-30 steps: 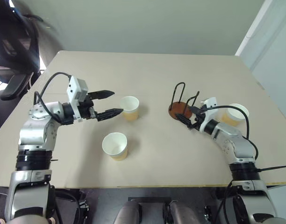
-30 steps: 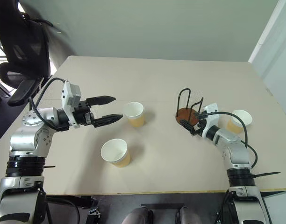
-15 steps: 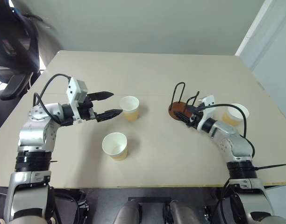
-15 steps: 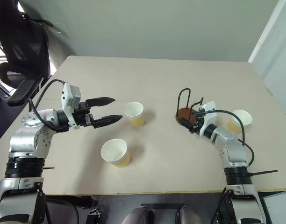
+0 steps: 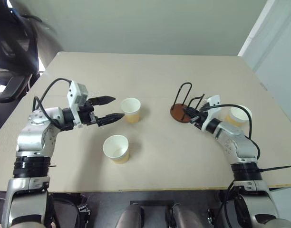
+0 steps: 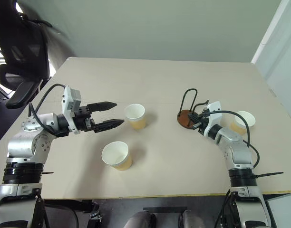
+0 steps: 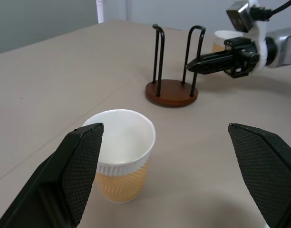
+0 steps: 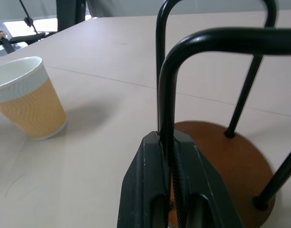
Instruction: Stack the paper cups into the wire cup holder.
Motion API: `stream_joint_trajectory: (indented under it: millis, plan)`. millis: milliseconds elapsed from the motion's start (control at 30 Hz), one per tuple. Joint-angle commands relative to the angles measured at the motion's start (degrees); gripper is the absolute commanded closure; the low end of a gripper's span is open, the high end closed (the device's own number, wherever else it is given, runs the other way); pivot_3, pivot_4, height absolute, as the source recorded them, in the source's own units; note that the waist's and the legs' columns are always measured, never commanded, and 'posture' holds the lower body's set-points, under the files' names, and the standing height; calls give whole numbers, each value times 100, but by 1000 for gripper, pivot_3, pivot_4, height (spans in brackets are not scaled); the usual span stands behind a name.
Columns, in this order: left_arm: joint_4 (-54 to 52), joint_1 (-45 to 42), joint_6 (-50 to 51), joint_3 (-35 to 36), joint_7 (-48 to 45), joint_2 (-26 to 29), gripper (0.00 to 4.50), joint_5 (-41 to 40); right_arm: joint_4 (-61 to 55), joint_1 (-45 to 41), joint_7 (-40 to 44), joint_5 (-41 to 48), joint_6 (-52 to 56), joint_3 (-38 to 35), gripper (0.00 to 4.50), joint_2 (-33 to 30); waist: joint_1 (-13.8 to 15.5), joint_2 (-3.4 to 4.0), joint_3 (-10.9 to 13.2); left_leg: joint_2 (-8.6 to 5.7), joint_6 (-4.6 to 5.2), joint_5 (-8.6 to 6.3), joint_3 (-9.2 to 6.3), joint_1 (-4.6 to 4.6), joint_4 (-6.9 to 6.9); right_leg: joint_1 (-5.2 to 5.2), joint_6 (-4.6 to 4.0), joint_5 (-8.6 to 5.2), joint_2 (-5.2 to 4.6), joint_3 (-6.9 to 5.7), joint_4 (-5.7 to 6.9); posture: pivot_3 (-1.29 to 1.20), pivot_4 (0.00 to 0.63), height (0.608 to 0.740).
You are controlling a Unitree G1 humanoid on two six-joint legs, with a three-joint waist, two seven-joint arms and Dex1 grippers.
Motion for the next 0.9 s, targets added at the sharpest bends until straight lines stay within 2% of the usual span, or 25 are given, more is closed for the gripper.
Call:
stream_joint_trajectory:
  millis: [33, 467, 900]
  plan:
    - [-234, 9, 119, 209, -58, 126, 0, -176, 55, -101, 157, 46, -24, -17, 4478, -72, 0, 0, 0, 0, 0, 0, 0, 0, 0, 0, 0, 0, 0, 0, 0, 0, 150, 740]
    - [-130, -48, 142, 148, -265, 218, 0, -131, 22, -543, 1848, 148, -134, 432, 4478, -534, -3, 1, 1, 1, -6, 3, 0, -14, -1, -13, -2, 1, 2, 0, -1, 0, 150, 740]
    - [-34, -83, 138, 148, -366, 382, 0, -100, -534, -213, 3039, 116, -350, 935, 4478, -1104, 1, 1, 1, 2, -4, 5, 0, -17, 2, -13, -2, 1, 2, 0, -1, 0, 150, 740]
